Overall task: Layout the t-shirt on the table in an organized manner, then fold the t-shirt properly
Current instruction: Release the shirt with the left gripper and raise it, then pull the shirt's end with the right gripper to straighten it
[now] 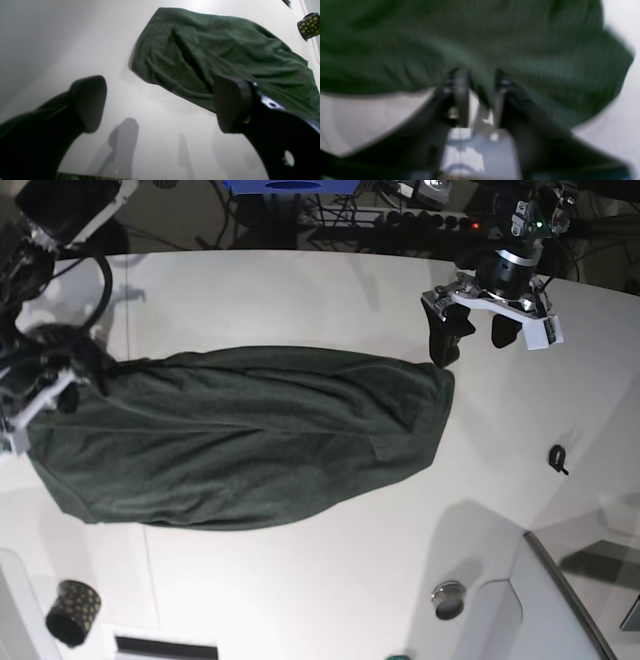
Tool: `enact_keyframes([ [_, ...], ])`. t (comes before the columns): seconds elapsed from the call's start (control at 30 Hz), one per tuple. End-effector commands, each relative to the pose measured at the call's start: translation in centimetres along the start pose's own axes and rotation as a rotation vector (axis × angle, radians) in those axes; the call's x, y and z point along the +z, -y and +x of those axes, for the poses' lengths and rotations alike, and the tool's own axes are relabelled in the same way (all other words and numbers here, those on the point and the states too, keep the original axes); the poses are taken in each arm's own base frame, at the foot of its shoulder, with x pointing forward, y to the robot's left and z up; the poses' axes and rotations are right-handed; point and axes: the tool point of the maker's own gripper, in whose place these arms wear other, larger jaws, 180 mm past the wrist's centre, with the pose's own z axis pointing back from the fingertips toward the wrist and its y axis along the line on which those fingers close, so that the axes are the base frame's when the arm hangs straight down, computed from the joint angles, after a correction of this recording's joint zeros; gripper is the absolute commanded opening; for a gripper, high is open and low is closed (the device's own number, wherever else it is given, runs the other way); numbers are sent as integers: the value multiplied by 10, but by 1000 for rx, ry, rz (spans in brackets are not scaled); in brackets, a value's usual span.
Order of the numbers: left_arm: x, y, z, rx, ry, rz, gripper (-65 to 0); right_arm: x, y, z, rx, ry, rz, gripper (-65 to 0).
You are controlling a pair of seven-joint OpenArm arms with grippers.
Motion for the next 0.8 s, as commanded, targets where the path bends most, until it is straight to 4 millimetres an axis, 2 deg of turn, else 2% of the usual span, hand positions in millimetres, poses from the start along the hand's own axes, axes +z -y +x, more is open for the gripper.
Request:
enact_keyframes([
  [0.0, 2, 6, 8, -14, 31, -21, 0, 3, -2, 20, 16, 57, 5, -596],
  [0.03, 2, 6, 8, -14, 31, -21, 0, 0, -6, 28, 18, 71, 17, -636],
  [0.07, 3, 5, 7, -14, 27, -20, 0, -6, -13, 33, 27, 69, 42, -650],
  [0.2, 8, -3, 4, -16, 17, 1, 0, -29, -35, 46, 64, 42, 124, -644],
  [0.37, 16, -26, 11, -5, 43, 70, 0, -35, -58, 48, 120, 28, 170, -644],
  [0.47, 22, -39, 18, 13, 73, 105, 0, -37, -62, 41, 129, 13, 180, -644],
  [0.67, 27, -24, 21, 33, 101, 3, 0, -37, -63, 40, 133, 9, 181, -644],
  [0.77, 28, -24, 21, 47, 111, 6, 0, -36, -61, 40, 127, 11, 179, -644],
])
